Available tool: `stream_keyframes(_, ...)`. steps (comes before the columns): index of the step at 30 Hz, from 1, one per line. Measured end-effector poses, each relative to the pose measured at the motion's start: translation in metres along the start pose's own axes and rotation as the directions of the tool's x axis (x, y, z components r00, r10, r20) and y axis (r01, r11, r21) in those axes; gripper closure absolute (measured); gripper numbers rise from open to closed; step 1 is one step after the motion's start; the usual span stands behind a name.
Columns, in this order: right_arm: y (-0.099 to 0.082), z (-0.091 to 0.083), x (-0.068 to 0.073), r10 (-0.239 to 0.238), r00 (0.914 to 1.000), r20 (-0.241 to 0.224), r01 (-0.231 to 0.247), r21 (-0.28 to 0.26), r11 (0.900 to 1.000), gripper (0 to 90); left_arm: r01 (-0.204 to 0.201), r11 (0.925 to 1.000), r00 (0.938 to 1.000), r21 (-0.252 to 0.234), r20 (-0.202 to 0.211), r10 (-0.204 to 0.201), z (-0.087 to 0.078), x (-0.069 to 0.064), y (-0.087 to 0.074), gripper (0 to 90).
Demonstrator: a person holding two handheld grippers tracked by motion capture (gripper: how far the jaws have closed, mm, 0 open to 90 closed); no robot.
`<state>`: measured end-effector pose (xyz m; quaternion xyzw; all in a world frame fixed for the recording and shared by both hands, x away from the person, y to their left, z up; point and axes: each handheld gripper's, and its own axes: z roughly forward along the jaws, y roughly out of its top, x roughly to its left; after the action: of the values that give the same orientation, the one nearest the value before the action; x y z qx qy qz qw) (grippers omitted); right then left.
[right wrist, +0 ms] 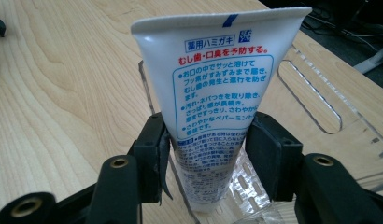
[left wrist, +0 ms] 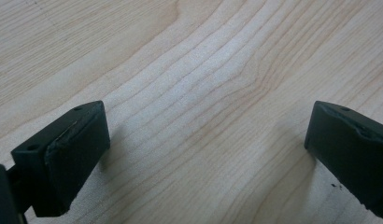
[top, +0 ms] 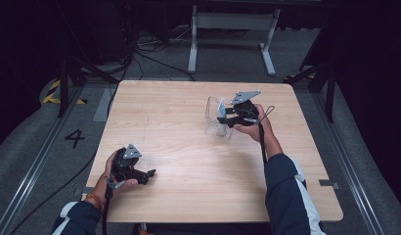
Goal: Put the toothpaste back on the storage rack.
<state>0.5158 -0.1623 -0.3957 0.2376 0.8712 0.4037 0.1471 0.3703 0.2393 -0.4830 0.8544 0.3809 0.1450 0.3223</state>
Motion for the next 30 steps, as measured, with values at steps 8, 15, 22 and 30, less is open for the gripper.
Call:
stream_keyframes(8,0.0,-0.004,-0.002,0.017,0.9998,0.01,-0.017,-0.019,0.9997,43.1,0.0,1.0,1.0,0.0,0.0,0.0,0.0,0.0,0.0,0.5)
stream_keyframes(15,0.002,-0.009,-0.001,0.013,0.9997,0.021,-0.012,-0.018,0.9998,39.4,0.0,1.0,1.0,0.0,0.0,0.0,0.0,0.0,0.0,0.5)
stream_keyframes(22,0.003,-0.014,-0.002,0.022,0.9992,0.034,-0.021,-0.03,0.9993,34.9,0.0,1.0,1.0,0.0,0.0,0.0,0.0,0.0,0.0,0.5)
stream_keyframes(30,0.01,-0.023,0.005,0.007,0.9987,0.051,-0.006,-0.031,0.9995,30.8,0.001,1.0,1.0,0.001,0.001,-0.001,0.0,0.0,0.0,0.5)
